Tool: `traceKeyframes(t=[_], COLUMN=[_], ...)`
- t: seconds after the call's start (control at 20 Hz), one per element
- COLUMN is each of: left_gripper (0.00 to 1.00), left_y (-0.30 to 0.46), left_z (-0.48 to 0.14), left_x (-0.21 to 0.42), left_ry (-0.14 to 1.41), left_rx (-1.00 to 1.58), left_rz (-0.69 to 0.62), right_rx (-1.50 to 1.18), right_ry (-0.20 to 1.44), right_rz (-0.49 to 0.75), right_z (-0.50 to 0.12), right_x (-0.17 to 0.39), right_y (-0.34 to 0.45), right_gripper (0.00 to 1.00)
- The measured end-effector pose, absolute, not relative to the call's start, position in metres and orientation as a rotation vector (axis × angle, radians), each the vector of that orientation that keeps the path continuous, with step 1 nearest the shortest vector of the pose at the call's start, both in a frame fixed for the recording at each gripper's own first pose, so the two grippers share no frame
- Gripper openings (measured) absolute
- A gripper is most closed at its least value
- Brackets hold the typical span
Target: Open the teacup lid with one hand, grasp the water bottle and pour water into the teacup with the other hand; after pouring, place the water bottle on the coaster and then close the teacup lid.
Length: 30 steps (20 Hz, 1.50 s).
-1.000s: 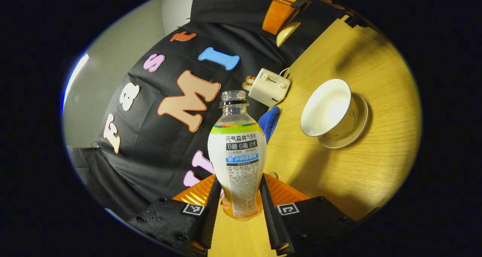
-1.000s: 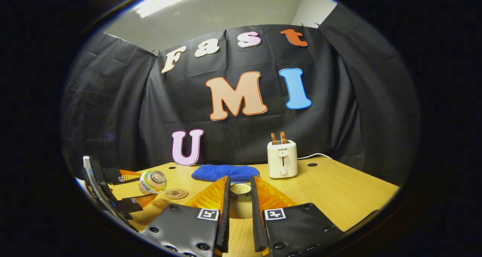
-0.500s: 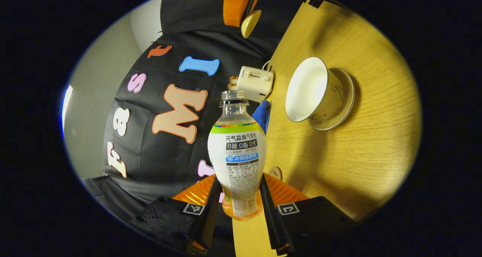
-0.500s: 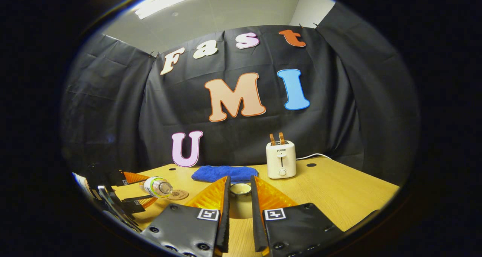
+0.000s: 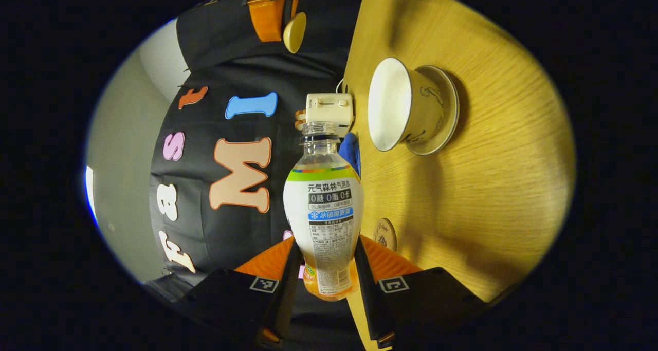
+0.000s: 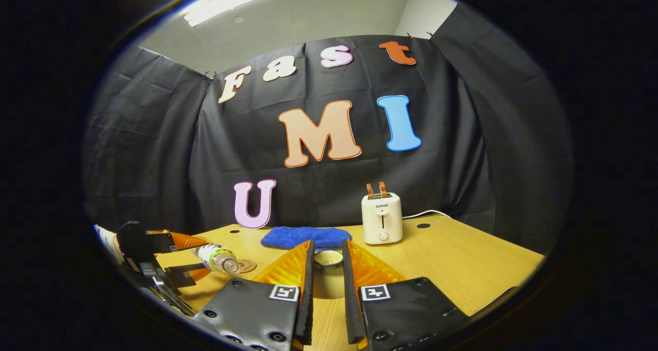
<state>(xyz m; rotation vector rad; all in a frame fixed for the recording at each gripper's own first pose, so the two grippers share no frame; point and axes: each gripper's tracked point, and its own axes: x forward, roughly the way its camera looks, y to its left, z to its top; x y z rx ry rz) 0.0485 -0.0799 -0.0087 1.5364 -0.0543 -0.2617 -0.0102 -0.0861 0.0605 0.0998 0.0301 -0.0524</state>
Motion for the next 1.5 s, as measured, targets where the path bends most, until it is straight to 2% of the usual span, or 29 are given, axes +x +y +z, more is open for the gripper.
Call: traceKeyframes(t=[1.5], left_gripper=[0.56], left_y=[-0.080], left_z=[0.020], left_x=[0.051], left_ry=[-0.058], left_rx=[1.914], left_rz=[-0.303], right_rx=[0.122], right_ry=[0.069], right_rz=[-0.009], right_z=[0.049], right_x=[-0.005], right_y=[-0.071], right_gripper=[0.29])
